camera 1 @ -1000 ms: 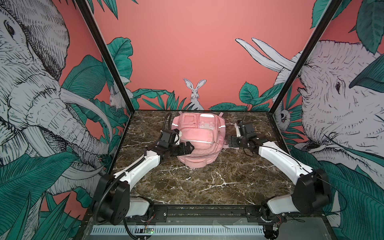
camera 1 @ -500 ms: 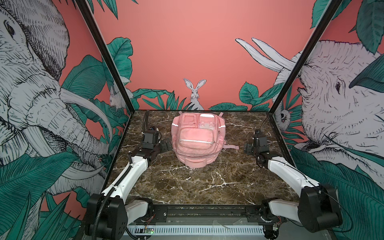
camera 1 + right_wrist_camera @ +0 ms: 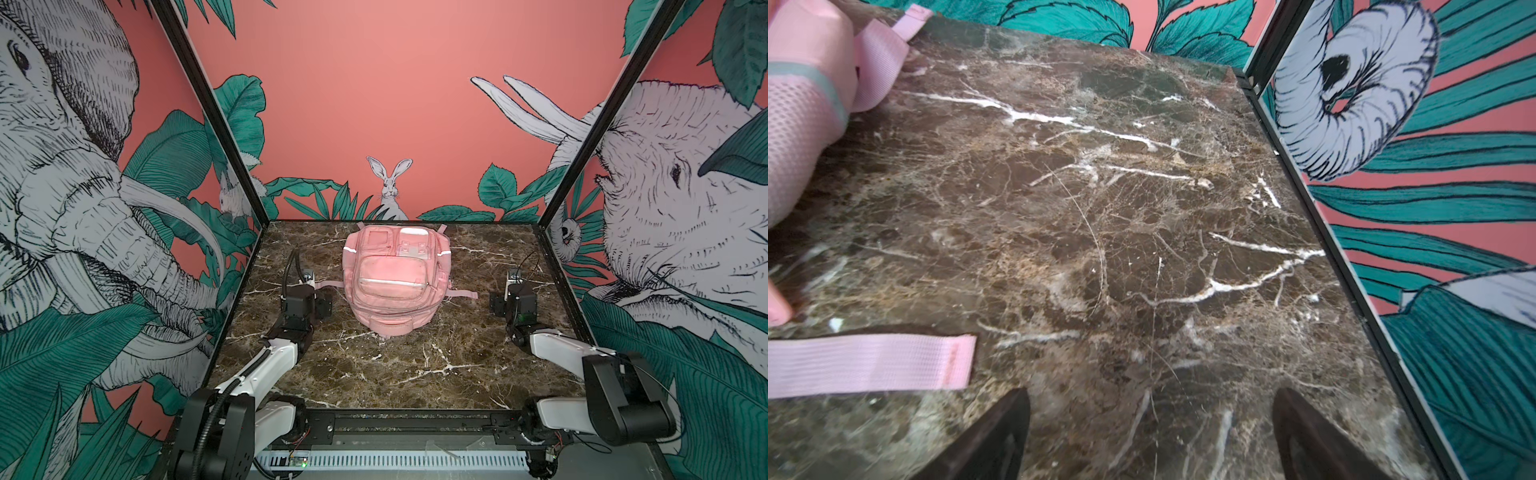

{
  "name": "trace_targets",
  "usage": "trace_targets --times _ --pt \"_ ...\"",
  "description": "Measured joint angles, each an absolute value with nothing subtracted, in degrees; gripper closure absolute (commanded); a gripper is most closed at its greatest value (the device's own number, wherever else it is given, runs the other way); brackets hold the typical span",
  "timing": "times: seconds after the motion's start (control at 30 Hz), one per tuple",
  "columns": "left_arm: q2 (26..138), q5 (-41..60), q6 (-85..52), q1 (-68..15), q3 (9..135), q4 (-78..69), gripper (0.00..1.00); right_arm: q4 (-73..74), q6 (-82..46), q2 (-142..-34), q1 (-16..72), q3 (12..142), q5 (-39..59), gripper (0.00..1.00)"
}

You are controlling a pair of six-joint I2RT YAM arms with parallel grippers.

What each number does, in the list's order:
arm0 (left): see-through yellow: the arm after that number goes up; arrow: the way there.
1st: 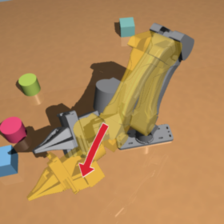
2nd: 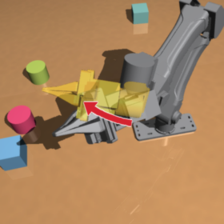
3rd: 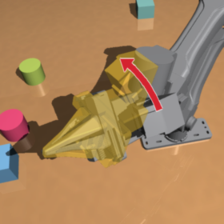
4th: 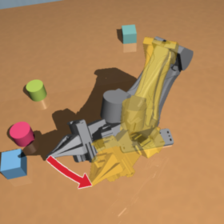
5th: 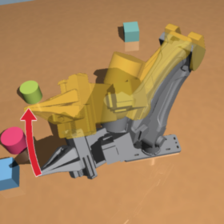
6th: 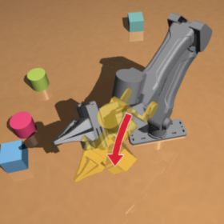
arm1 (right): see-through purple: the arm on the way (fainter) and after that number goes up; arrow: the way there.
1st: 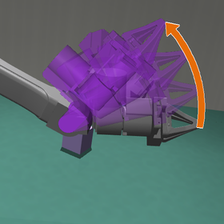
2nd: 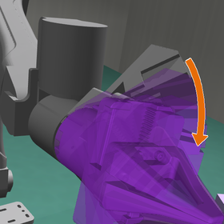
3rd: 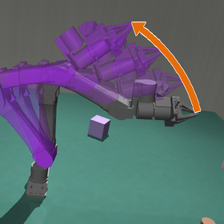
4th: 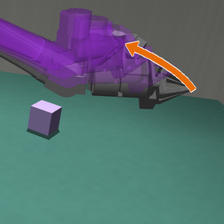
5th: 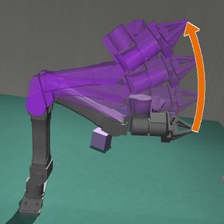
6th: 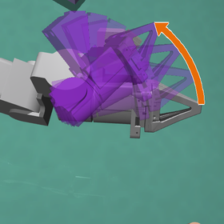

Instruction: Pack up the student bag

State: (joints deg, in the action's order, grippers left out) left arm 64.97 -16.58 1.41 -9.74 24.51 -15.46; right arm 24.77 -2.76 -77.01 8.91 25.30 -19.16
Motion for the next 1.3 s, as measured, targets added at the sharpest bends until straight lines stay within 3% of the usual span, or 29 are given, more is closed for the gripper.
trace_targets --times 0.3,0.53,0.63,0.67,1.3 --pt "79.57 -9.85 3.70 -4.01 23.20 -33.41 0.02 37.12 1.58 -78.43 8.29 22.20 -16.82 0.11" --pt "89.49 -6.28 5.19 -3.51 24.10 -43.38 0.02 49.15 2.63 -88.25 5.85 19.77 -13.93 0.12" --pt "90.06 -5.58 5.41 -3.38 24.03 -45.15 0.02 48.75 2.55 -88.29 4.71 20.29 -11.70 0.11" --pt "90.00 -5.41 5.48 -3.38 24.03 -45.84 0.02 48.40 2.31 -88.29 4.34 20.93 -11.25 0.02" --pt "90.00 -4.91 5.67 -3.38 24.03 -47.94 0.02 48.16 1.83 -88.25 3.49 22.35 -9.15 0.02"
